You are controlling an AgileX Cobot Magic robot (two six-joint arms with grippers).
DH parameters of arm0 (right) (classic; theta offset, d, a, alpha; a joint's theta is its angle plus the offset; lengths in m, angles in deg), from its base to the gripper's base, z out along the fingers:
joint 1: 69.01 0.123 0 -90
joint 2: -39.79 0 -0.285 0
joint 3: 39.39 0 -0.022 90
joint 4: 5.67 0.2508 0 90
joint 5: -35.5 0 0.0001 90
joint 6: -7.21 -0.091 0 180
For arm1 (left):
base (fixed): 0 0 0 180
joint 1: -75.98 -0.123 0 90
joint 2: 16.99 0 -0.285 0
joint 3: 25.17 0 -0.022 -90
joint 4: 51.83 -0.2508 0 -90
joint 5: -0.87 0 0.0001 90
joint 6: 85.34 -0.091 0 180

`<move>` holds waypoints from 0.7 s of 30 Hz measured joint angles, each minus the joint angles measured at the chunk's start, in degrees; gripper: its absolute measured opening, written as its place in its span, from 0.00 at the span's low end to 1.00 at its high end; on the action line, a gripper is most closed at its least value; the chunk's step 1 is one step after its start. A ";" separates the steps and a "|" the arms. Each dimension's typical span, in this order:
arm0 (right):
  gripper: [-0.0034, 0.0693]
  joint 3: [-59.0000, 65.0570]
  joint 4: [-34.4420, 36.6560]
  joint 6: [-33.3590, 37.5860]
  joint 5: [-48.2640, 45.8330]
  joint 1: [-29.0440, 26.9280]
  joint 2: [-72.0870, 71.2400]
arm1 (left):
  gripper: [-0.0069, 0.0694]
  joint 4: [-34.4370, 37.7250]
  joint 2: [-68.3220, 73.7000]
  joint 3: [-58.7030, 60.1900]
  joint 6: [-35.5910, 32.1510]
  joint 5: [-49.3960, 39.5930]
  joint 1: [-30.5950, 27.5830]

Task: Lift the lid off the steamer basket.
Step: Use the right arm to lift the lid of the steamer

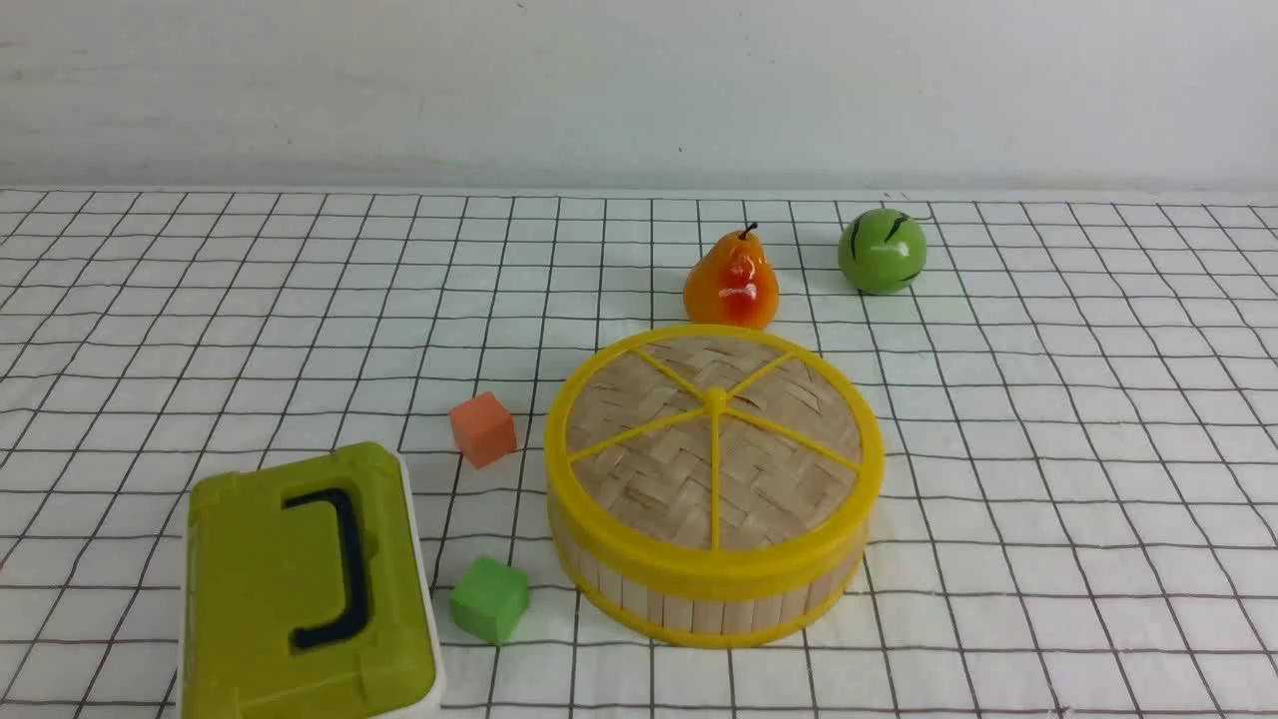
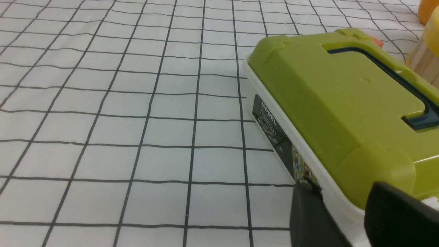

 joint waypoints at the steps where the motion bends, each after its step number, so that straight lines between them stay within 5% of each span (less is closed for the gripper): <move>1: 0.14 0.00 0.00 0.00 0.00 0.00 0.00 | 0.40 0.00 0.00 0.00 0.00 0.00 0.00; 21: 0.17 0.00 0.00 0.00 0.00 0.00 0.00 | 0.40 -0.62 0.00 0.00 0.00 0.00 0.00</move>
